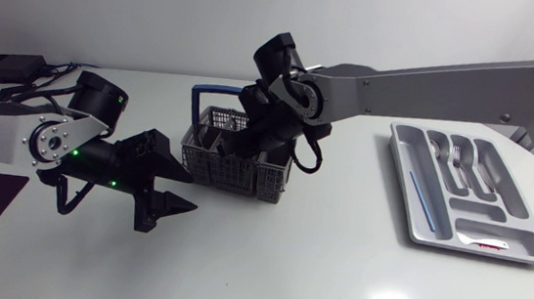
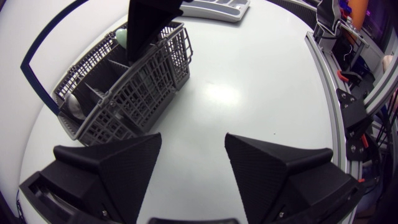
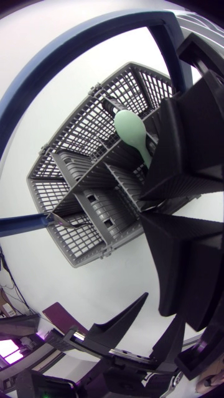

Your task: Unload the cutlery basket into the drawer organizer.

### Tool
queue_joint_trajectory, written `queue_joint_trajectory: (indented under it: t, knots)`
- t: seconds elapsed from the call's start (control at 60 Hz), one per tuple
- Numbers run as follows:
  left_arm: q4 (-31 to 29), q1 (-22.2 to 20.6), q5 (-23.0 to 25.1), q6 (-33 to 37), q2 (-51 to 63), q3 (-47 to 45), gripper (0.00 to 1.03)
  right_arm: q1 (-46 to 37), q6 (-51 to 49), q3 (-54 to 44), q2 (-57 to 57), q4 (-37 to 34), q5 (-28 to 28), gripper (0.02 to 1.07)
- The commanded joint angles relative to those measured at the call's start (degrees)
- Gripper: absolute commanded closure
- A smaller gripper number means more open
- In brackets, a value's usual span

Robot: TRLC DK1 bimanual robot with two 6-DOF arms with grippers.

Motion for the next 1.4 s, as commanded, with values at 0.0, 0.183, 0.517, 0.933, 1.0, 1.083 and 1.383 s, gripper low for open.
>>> queue_joint_trajectory:
  t: [0.0,0.183,0.517,0.933,1.0,1.083,1.383]
  knots:
    - [0.3,-0.6,0.6,1.6,0.8,-1.9,0.32,0.3,1.9,-1.8,0.9,1.0,-0.1,0.94]
    - [0.3,-1.3,0.6,1.6,0.8,-1.9,0.32,-0.6,2.9,-2.7,-0.3,1.9,-2.4,0.97]
    - [0.3,-2.3,0.6,1.4,0.2,-2.2,0.32,-1.9,4.2,-4.4,-2.1,3.2,-5.6,1.00]
    - [0.3,-3.7,0.5,0.8,-0.5,-2.3,0.32,-3.9,6.2,-6.8,-5.0,5.6,-9.9,1.00]
    - [0.3,-3.8,0.5,0.8,-0.5,-2.3,0.32,-4.2,6.5,-7.1,-5.5,5.8,-10.8,1.00]
    - [0.3,-3.9,0.5,0.6,-0.5,-2.3,0.32,-5.0,7.2,-7.2,-5.5,5.8,-13.0,1.00]
    - [0.3,-4.3,0.4,0.3,-0.5,-2.4,0.32,-7.5,9.8,-7.5,-8.7,6.5,-19.8,1.00]
